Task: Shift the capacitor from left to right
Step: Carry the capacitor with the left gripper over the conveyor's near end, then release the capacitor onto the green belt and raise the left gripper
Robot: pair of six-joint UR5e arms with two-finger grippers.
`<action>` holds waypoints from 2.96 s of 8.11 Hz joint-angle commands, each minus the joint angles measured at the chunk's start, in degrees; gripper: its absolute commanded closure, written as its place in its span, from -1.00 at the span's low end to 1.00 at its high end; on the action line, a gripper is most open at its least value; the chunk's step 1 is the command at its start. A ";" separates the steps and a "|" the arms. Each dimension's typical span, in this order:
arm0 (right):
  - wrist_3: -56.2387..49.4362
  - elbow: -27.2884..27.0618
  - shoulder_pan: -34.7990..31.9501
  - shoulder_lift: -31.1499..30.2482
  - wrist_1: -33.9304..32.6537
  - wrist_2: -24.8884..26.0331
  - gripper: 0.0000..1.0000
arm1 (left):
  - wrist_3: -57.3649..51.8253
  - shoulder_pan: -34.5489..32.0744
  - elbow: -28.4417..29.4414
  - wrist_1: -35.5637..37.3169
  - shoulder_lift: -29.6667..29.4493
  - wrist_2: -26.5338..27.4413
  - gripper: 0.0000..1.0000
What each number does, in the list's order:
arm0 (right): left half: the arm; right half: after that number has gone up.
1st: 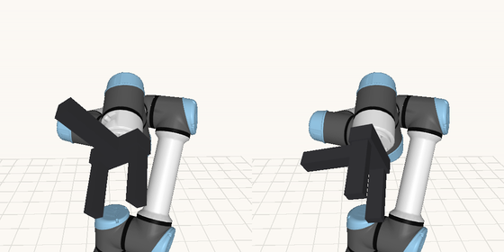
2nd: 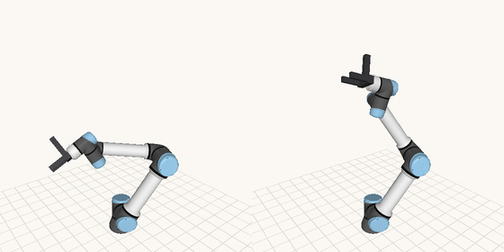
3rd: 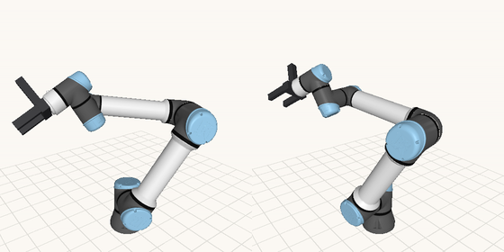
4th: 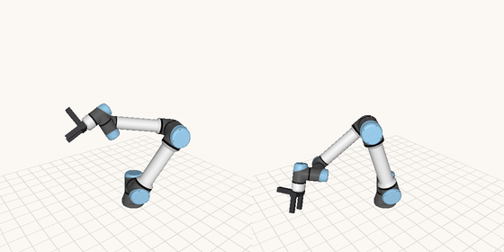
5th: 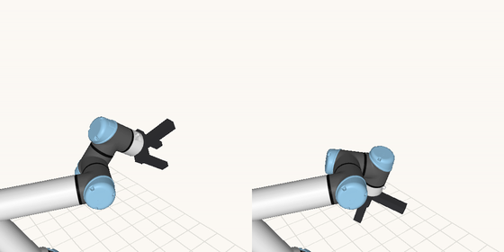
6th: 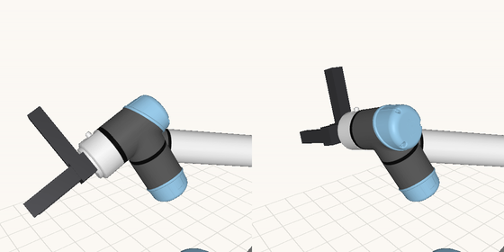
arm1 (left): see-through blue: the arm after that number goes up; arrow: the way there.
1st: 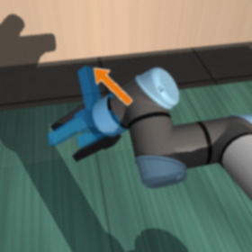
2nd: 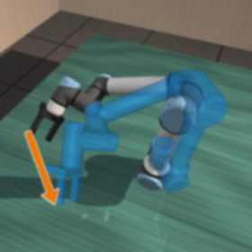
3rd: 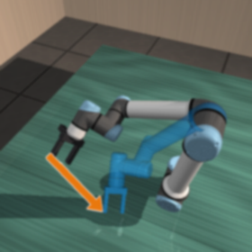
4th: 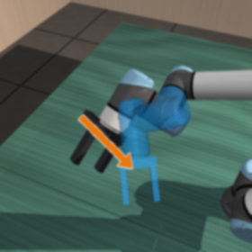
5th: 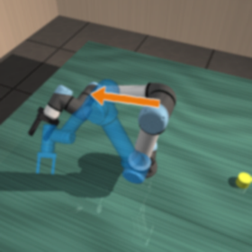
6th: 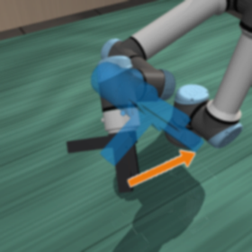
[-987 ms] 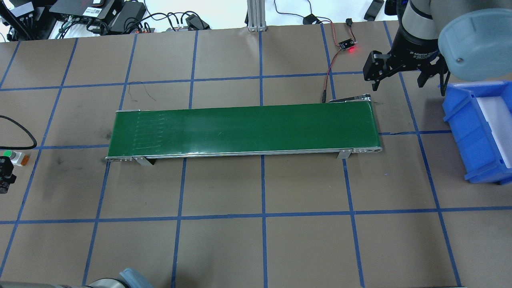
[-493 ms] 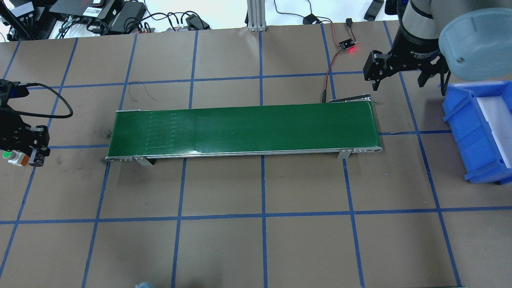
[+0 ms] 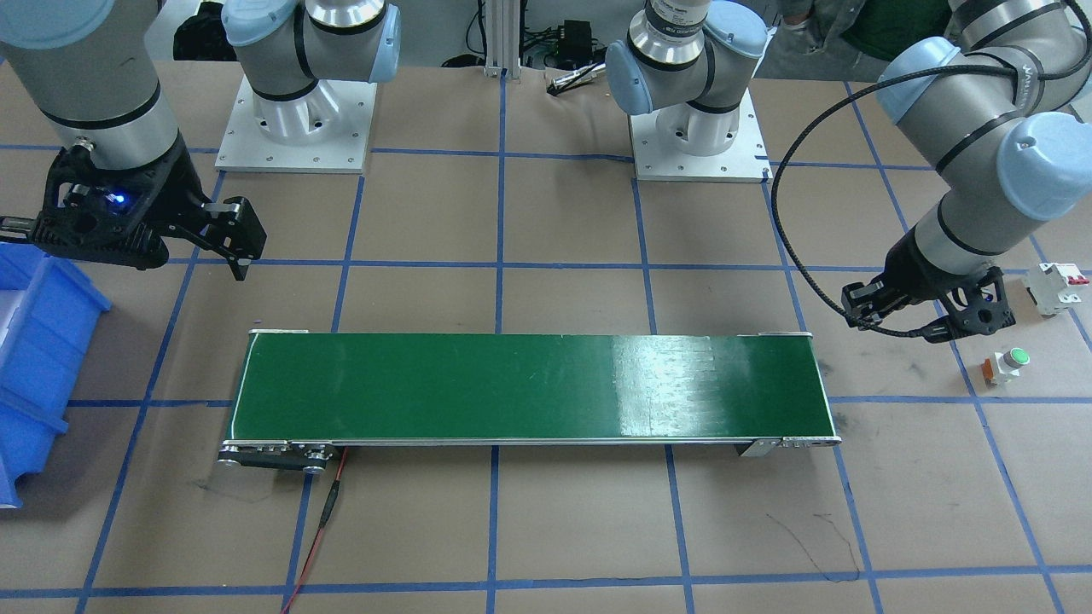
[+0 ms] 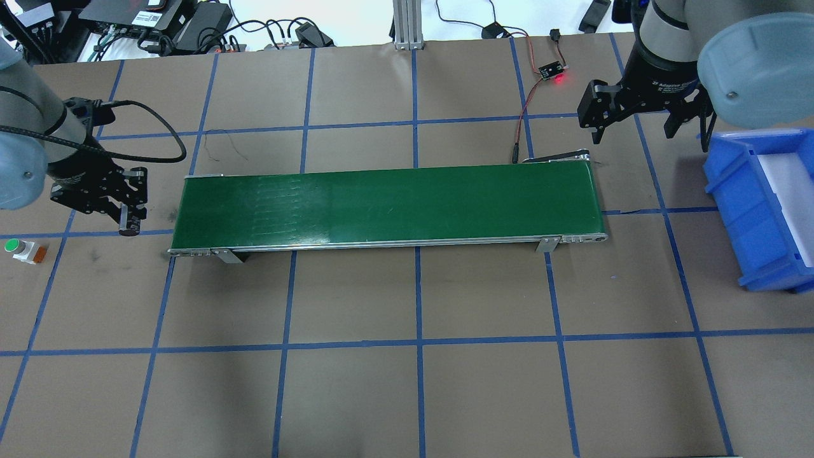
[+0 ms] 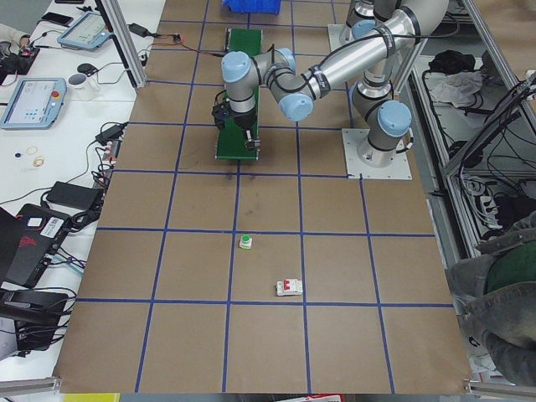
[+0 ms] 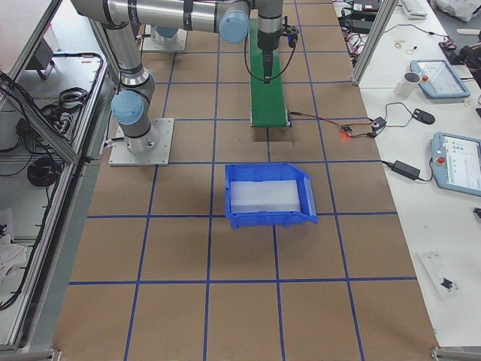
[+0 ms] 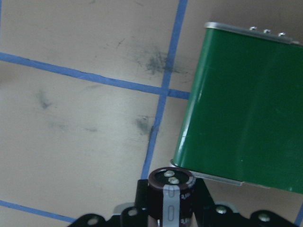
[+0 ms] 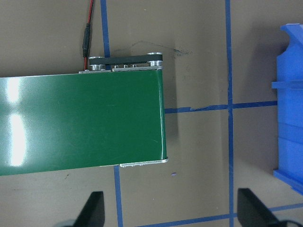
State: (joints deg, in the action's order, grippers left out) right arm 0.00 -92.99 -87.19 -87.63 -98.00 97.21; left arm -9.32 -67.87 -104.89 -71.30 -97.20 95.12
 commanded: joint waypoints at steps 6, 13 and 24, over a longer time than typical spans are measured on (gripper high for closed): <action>0.09 0.00 0.00 0.00 -0.09 0.00 -1.00 | 5.01 -8.77 0.74 8.95 -9.49 -2.75 0.62; 0.09 0.00 0.00 0.00 0.00 0.00 -1.00 | 4.05 -9.04 1.35 14.09 -11.44 -2.40 0.46; -5.26 0.00 0.17 0.09 -0.79 -0.09 -1.00 | 3.25 -8.42 12.25 7.99 -3.89 2.59 -1.00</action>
State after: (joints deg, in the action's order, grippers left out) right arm -2.42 -92.99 -87.18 -87.62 -98.43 97.10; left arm -5.59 -76.28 -93.67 -57.66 -102.46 94.69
